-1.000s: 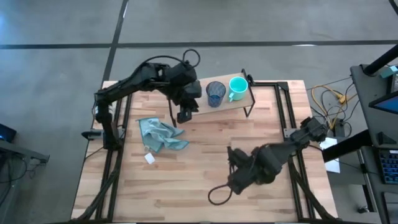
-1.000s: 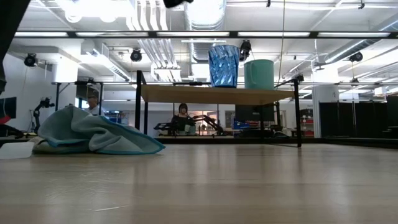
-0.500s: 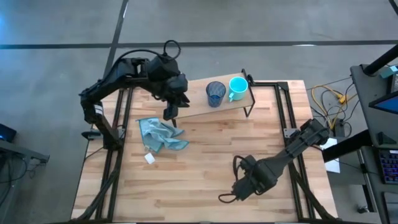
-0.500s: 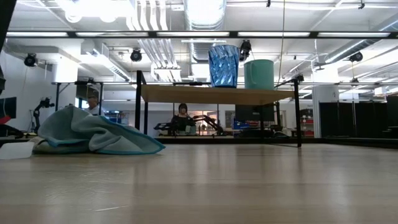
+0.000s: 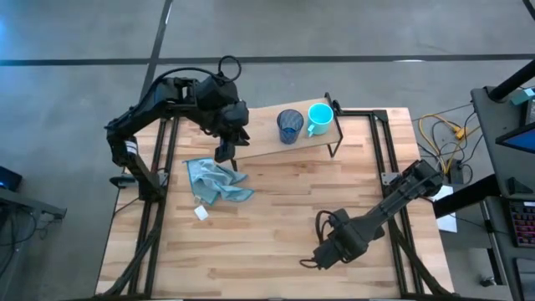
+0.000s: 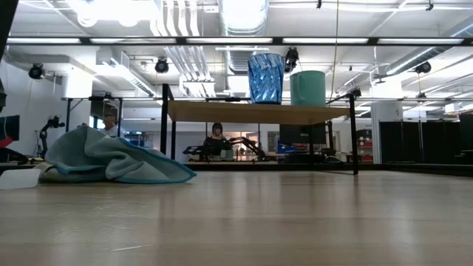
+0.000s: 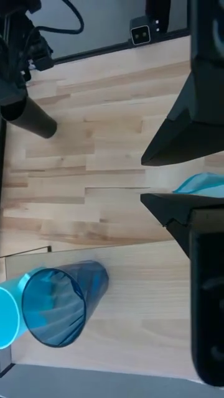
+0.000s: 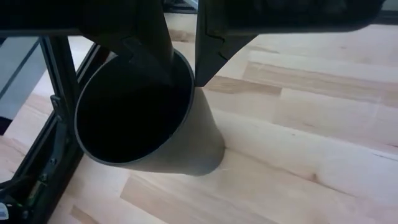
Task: Stack small to large cups/mugs on shelf
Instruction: Put the black cup on the shelf
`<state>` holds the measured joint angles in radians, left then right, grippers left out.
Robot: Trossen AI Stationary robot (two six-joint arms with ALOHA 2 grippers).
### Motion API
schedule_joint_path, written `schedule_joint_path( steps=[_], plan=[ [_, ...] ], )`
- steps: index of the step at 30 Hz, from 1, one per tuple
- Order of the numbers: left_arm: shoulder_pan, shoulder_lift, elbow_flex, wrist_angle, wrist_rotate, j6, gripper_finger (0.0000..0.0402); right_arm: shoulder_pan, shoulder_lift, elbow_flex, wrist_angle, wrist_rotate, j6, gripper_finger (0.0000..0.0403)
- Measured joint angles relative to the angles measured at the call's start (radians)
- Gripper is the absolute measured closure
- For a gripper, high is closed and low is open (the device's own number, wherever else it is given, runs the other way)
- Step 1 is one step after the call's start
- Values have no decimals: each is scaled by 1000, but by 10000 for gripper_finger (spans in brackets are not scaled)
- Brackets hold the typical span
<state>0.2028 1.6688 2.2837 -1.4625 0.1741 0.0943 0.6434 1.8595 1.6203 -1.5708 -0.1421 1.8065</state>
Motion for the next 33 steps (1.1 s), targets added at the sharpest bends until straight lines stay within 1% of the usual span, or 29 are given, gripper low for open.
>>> schedule_joint_path(
  steps=[6,11,14,18,22,25,27,30,33],
  plan=[
    [0,0,0,2,0,0,333,0,0,-22,5,2,-1,346],
    [0,0,0,2,0,0,333,0,0,-22,7,4,-46,348],
    [0,0,0,2,0,0,333,0,0,-22,8,6,-68,360],
    [0,0,0,3,0,0,333,0,0,-22,11,12,-86,389],
    [0,-1,0,2,0,-2,333,0,0,-22,16,30,-96,393],
    [0,-7,0,-19,-19,-3,333,0,1,-7,41,90,-82,394],
    [0,-13,0,-51,-59,-3,333,-8,1,34,45,157,-88,394],
    [-1,-20,0,-112,-118,-8,333,-33,1,117,31,292,-131,394],
    [0,-27,-4,-108,-131,-17,333,-75,1,213,23,449,-210,394]
  ],
)
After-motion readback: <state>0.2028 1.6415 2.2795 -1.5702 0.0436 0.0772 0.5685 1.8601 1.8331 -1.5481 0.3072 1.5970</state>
